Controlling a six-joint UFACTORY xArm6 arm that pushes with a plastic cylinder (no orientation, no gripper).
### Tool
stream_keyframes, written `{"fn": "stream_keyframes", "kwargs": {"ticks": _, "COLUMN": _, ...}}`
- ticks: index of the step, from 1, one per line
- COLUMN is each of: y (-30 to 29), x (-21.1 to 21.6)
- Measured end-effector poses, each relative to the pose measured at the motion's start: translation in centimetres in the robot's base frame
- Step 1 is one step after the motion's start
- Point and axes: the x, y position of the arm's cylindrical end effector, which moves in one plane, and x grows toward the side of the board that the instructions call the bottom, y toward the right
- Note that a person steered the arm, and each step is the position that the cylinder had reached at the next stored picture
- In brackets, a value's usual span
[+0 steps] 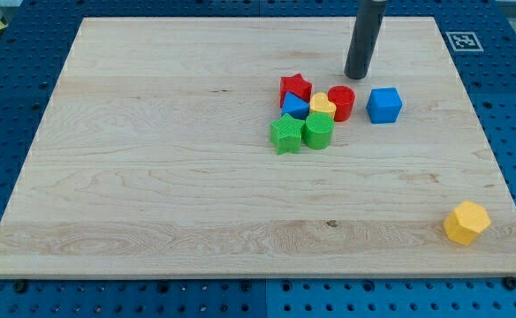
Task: Move the blue cube to the right of the green circle
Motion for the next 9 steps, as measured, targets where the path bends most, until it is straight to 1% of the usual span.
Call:
{"fn": "stream_keyframes", "kwargs": {"ticks": 1, "y": 0.0, "x": 0.1}}
{"fn": "stream_keyframes", "kwargs": {"ticks": 2, "y": 0.0, "x": 2.4}}
{"fn": "stream_keyframes", "kwargs": {"ticks": 7, "y": 1.0, "x": 4.4}}
{"fn": "stream_keyframes", "kwargs": {"ticks": 9, "y": 1.2, "x": 6.3}}
